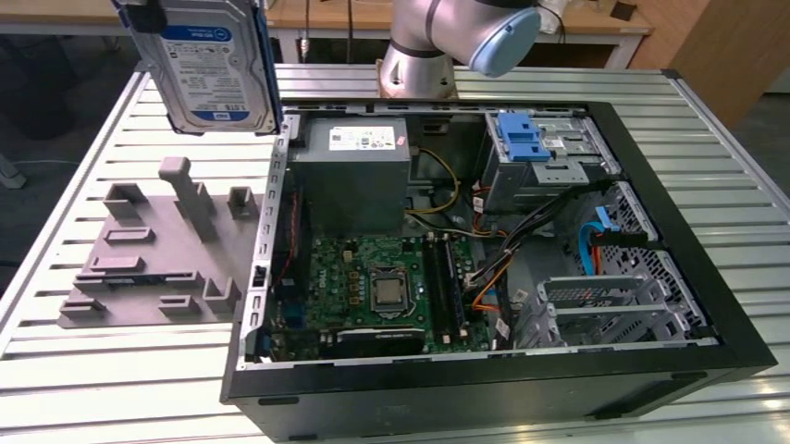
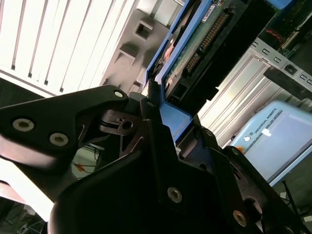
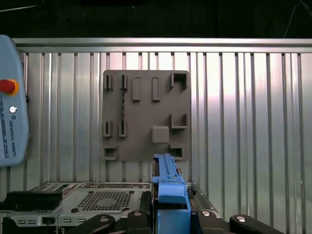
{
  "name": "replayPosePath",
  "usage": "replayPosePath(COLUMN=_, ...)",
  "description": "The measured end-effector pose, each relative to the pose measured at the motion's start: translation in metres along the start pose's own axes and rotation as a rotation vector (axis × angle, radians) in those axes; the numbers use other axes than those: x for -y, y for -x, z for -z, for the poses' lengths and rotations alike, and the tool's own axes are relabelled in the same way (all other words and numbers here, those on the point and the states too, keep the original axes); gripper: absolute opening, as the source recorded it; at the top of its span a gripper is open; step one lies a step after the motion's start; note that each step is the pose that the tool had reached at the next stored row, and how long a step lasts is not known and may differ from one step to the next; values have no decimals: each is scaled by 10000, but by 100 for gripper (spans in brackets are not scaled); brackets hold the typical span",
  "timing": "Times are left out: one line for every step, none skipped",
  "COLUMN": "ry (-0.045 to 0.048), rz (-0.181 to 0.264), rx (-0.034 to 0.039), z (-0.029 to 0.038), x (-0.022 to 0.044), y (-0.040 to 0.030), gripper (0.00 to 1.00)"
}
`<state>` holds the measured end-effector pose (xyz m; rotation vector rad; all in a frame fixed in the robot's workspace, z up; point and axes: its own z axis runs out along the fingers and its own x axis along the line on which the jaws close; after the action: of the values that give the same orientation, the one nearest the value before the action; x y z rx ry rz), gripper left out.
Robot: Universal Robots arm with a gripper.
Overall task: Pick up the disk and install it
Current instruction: 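Pick up the disk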
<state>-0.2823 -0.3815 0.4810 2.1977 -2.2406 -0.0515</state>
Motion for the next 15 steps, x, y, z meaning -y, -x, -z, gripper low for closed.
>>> replayPosePath(ry=1, rz=0, rx=0, z=1, x=27, y=0, gripper=36)
replayPosePath(ry=2, rz=0, rx=0, z=1, x=53, y=0, gripper=36)
replayPosePath(ry=2, rz=1, rx=0, z=2, x=79, y=0, gripper=36)
replayPosePath(ry=2, rz=0, rx=0, z=2, x=105, y=1, gripper=36)
replayPosePath(ry=2, rz=0, rx=1, z=3, x=129, y=1, gripper=36)
replayPosePath(ry=3, rz=0, rx=0, z=4, x=152, y=1, gripper=36)
replayPosePath(ry=3, rz=0, rx=1, z=4, x=175, y=1, gripper=36)
replayPosePath(ry=2, rz=0, rx=1, z=4, x=195, y=1, gripper=36)
replayPosePath(ry=5, rz=0, rx=0, z=5, x=210, y=0, gripper=36)
replayPosePath(ry=5, rz=0, rx=0, z=6, x=219, y=-2, gripper=36)
replayPosePath(ry=5, rz=0, rx=0, z=6, x=225, y=-6, gripper=36)
replayPosePath(ry=4, rz=0, rx=0, z=6, x=228, y=-11, gripper=36)
replayPosePath(ry=3, rz=0, rx=1, z=6, x=231, y=-18, gripper=36)
replayPosePath(ry=4, rz=1, rx=0, z=7, x=235, y=-28, gripper=36)
replayPosePath(ry=4, rz=0, rx=0, z=7, x=237, y=-41, gripper=36)
